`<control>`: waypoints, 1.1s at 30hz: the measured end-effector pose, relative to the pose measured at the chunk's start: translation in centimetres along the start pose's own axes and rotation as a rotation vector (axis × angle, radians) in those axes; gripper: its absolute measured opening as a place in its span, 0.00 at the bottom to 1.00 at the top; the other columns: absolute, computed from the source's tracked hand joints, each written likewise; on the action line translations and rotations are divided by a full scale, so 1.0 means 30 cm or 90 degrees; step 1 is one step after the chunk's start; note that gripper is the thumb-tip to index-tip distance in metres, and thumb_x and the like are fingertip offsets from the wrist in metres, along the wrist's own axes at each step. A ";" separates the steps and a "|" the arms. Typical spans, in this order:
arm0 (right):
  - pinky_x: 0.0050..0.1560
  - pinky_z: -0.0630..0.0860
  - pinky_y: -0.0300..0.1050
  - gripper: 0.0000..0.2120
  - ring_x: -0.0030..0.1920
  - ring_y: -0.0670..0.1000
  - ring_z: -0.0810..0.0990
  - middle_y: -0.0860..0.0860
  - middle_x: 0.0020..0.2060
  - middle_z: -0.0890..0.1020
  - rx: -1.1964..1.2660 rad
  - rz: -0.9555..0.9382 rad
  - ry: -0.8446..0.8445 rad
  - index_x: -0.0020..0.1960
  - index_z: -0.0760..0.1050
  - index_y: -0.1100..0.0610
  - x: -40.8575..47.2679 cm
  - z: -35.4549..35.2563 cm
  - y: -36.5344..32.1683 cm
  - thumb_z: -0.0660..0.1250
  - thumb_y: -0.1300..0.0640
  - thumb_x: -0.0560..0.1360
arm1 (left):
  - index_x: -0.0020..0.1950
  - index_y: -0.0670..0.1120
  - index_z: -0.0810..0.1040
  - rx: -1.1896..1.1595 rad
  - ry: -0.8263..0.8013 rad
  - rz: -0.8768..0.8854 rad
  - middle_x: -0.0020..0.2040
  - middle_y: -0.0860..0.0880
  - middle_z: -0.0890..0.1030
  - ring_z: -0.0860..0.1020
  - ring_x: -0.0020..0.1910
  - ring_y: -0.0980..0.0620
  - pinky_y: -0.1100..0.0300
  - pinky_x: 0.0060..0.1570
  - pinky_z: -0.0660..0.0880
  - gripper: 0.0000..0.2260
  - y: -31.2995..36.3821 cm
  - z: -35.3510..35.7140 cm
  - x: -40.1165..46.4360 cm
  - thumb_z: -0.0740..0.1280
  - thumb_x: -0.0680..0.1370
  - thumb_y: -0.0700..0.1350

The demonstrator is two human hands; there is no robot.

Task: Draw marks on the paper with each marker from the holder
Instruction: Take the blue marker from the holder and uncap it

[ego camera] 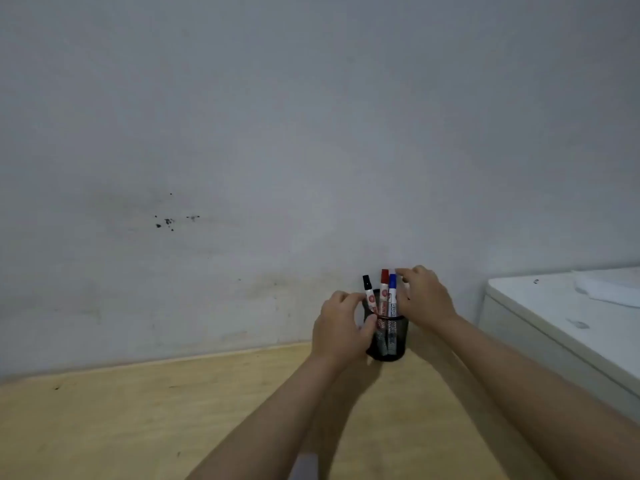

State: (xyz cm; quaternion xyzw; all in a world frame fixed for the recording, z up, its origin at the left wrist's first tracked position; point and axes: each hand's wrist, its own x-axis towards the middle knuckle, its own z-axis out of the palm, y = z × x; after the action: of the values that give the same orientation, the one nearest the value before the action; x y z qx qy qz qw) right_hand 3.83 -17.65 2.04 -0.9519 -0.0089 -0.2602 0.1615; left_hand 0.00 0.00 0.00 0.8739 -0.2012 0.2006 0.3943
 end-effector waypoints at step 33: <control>0.47 0.79 0.40 0.10 0.47 0.45 0.82 0.46 0.44 0.84 0.432 -0.291 0.141 0.50 0.82 0.56 -0.500 -0.407 -0.382 0.70 0.64 0.70 | 0.49 0.45 0.79 -0.546 -0.001 -0.276 0.45 0.46 0.83 0.82 0.46 0.48 0.56 0.48 0.80 0.04 0.315 -0.420 -0.223 0.67 0.76 0.42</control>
State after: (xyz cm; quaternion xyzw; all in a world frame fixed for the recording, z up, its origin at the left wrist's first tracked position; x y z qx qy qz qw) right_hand -16.32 -9.59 7.95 -0.7847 -0.2878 -0.3722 0.4036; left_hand -12.84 5.25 9.99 0.6544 -0.0789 0.0122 0.7519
